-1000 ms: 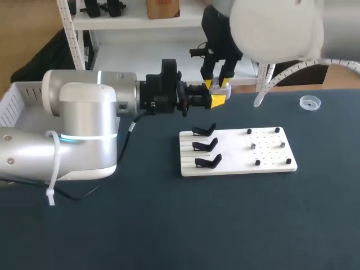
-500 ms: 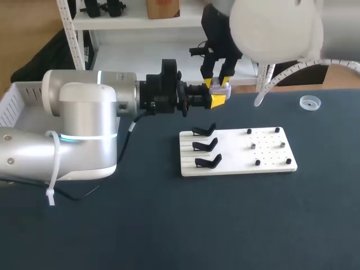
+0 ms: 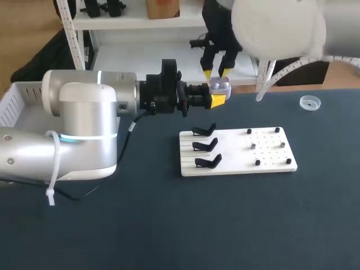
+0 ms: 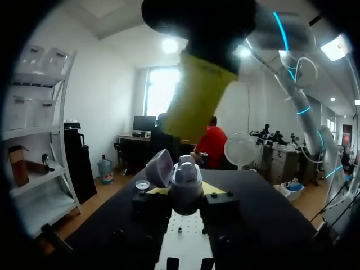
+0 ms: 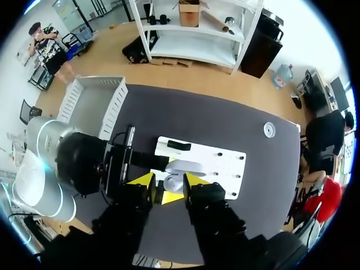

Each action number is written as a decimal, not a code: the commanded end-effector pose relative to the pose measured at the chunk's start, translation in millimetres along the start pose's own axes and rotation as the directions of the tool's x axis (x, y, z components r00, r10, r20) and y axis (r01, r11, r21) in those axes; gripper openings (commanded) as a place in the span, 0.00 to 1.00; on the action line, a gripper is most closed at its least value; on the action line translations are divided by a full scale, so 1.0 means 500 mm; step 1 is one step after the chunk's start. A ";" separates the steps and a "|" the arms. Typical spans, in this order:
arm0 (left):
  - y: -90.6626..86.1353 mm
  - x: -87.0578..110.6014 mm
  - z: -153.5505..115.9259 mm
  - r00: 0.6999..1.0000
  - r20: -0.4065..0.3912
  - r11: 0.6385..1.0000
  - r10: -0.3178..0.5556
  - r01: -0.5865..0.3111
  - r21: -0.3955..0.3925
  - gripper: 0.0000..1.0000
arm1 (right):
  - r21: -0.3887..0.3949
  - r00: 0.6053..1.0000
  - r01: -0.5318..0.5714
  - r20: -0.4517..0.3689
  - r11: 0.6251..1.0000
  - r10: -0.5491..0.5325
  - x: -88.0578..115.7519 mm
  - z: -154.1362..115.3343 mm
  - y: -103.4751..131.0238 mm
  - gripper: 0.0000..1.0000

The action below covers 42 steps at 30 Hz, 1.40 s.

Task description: Pick up each earbud case from the left stands, insert the matching earbuds, close the lid, and place the case in the box.

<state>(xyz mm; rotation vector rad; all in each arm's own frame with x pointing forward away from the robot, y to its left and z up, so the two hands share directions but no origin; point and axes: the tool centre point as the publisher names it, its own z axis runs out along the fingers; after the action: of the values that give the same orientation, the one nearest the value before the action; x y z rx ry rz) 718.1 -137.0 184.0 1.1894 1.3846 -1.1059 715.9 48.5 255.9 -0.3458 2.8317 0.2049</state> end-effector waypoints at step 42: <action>-0.003 0.001 0.001 1.000 0.002 1.000 0.001 -0.001 -0.006 0.00 | 0.011 0.984 -0.176 -0.013 0.984 0.176 0.010 0.062 -0.077 0.30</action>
<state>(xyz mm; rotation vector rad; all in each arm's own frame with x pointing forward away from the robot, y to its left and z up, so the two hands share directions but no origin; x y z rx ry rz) 717.9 -136.9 184.0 1.1895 1.3849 -1.1060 737.3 18.9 221.9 -0.0979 2.8942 0.2202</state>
